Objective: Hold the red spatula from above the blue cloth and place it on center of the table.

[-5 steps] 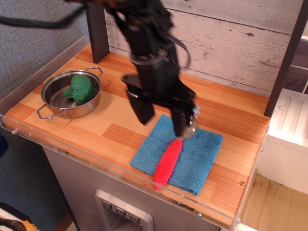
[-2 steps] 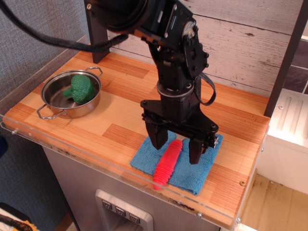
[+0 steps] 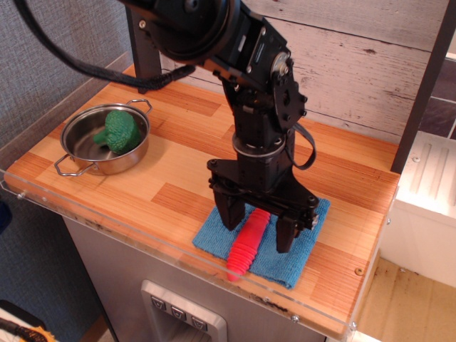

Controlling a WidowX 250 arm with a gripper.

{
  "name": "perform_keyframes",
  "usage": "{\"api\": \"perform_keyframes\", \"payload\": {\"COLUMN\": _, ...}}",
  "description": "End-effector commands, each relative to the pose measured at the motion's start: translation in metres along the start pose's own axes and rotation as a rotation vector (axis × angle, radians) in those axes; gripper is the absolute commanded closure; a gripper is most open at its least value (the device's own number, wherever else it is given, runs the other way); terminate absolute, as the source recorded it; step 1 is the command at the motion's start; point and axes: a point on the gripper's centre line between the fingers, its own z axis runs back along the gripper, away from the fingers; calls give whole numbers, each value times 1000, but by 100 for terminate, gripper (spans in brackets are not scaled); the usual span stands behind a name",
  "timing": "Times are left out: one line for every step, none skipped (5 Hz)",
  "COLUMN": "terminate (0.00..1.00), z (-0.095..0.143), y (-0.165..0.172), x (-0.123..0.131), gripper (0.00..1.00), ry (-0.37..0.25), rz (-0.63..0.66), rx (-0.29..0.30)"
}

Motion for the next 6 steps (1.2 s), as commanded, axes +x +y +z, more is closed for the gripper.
{"api": "perform_keyframes", "payload": {"terminate": 0, "z": -7, "y": 5, "x": 4, "gripper": 0, "ry": -3, "rz": -4, "rx": 28}}
{"api": "perform_keyframes", "payload": {"terminate": 0, "z": -8, "y": 0, "x": 4, "gripper": 0, "ry": -5, "rz": -23, "rx": 34}}
{"api": "perform_keyframes", "payload": {"terminate": 0, "z": -6, "y": -3, "x": 4, "gripper": 100, "ry": -6, "rz": -27, "rx": 32}}
{"api": "perform_keyframes", "payload": {"terminate": 0, "z": -6, "y": -6, "x": 4, "gripper": 100, "ry": -4, "rz": -36, "rx": 30}}
{"api": "perform_keyframes", "payload": {"terminate": 0, "z": 3, "y": -7, "x": 6, "gripper": 100, "ry": -14, "rz": -49, "rx": 34}}
{"api": "perform_keyframes", "payload": {"terminate": 0, "z": 44, "y": -2, "x": 12, "gripper": 100, "ry": -104, "rz": -34, "rx": 15}}
